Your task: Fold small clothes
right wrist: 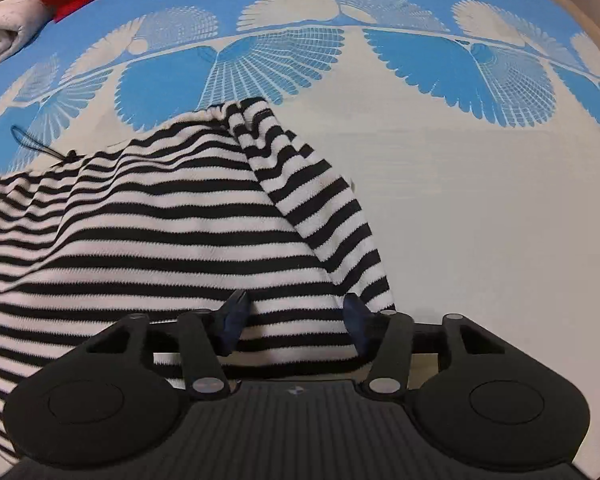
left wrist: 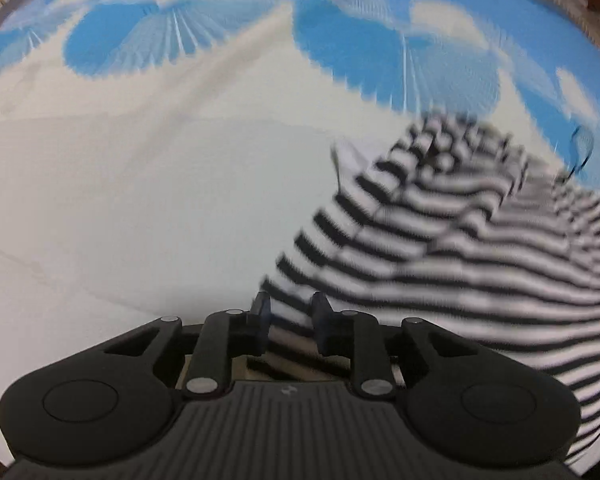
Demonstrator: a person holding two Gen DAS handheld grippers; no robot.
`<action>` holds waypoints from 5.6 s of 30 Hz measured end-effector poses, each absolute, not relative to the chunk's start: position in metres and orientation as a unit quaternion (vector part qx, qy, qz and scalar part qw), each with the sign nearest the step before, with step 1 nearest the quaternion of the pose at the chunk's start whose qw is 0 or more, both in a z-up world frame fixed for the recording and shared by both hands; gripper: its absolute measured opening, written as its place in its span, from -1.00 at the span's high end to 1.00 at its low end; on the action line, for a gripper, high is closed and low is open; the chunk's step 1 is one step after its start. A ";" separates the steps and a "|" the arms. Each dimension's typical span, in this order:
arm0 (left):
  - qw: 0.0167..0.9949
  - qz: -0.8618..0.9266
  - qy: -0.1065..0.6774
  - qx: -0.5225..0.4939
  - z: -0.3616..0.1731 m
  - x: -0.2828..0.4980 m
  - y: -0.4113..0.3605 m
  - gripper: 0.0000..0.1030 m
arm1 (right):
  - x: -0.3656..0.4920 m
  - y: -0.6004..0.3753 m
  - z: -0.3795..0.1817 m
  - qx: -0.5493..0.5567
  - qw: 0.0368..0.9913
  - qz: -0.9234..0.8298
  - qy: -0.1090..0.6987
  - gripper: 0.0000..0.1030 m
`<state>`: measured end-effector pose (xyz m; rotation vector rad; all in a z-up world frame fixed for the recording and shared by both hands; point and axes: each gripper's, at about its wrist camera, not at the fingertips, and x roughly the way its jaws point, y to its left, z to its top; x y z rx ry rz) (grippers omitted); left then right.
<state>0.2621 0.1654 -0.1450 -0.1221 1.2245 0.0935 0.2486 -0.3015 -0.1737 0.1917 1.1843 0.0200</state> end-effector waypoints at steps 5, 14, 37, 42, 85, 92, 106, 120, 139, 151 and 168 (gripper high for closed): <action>0.853 -0.046 0.508 -0.112 -0.107 0.254 0.162 0.43 | 0.237 -0.309 -0.151 0.103 0.859 0.015 0.501 -0.04; 0.815 -0.245 0.524 -0.028 -0.109 0.231 0.071 0.38 | 0.216 -0.315 -0.142 0.130 0.863 0.078 0.482 -0.03; 0.826 -0.154 0.541 0.022 -0.127 0.213 0.067 0.37 | 0.156 -0.329 -0.158 0.053 0.836 0.053 0.544 -0.05; 0.828 -0.154 0.538 0.009 -0.121 0.204 0.079 0.37 | 0.149 -0.331 -0.165 0.041 0.825 0.048 0.561 -0.07; 0.952 0.038 0.238 -0.188 -0.002 0.088 0.256 -0.62 | 0.054 -0.219 -0.090 0.074 0.923 0.025 0.377 0.83; 0.954 0.067 0.211 -0.201 -0.002 0.078 0.293 -0.62 | 0.051 -0.098 -0.076 -0.007 0.919 0.205 0.337 0.82; 0.939 0.101 0.210 -0.255 -0.012 0.062 0.355 -0.62 | 0.085 0.132 -0.148 -0.241 0.823 0.351 0.375 0.13; 0.930 0.117 0.215 -0.275 -0.019 0.061 0.379 -0.62 | 0.082 0.144 -0.114 -0.233 0.862 0.330 0.306 0.89; 0.954 0.043 0.225 -0.196 -0.003 0.083 0.284 -0.62 | 0.054 -0.149 -0.016 0.270 0.929 0.056 0.245 0.90; 0.957 0.007 0.277 -0.088 -0.017 0.104 0.215 -0.62 | 0.033 -0.336 -0.127 0.364 0.819 -0.147 0.418 0.80; 0.900 -0.072 0.415 -0.115 -0.057 0.118 0.009 -0.63 | 0.232 -0.353 -0.173 0.398 0.773 0.117 0.480 -0.09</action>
